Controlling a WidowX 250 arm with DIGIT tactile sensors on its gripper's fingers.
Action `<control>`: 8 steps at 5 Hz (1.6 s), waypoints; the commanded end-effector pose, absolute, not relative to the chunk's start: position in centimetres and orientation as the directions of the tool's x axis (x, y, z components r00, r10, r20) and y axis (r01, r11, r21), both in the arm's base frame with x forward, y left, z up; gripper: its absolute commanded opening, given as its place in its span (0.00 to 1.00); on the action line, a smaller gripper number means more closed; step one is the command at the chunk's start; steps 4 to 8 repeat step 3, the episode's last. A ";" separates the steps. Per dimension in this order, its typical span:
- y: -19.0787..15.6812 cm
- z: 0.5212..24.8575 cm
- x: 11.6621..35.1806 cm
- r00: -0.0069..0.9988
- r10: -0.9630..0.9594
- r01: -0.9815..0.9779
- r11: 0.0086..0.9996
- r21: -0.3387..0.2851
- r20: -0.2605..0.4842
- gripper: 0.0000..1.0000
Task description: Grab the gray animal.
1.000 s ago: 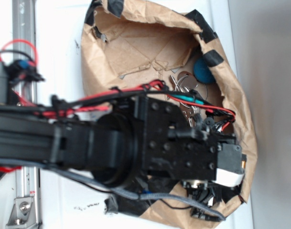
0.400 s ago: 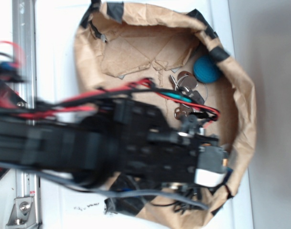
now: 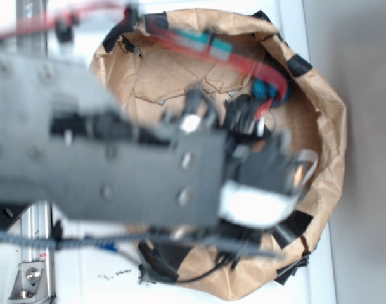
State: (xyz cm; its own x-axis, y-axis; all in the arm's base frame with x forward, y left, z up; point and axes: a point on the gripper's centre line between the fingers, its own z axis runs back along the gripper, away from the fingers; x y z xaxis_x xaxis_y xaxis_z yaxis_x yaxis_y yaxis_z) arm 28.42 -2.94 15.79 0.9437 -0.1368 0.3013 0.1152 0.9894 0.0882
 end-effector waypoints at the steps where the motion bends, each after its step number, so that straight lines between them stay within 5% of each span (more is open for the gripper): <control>1: -2.1 23.0 28.2 0.973 -0.005 -0.052 0.970 0.239 0.231 0.00; 3: -2.9 23.0 25.5 0.982 -0.005 -0.040 0.972 0.232 0.188 0.00; 8: -2.9 23.0 25.5 0.982 -0.005 -0.040 0.972 0.232 0.188 0.00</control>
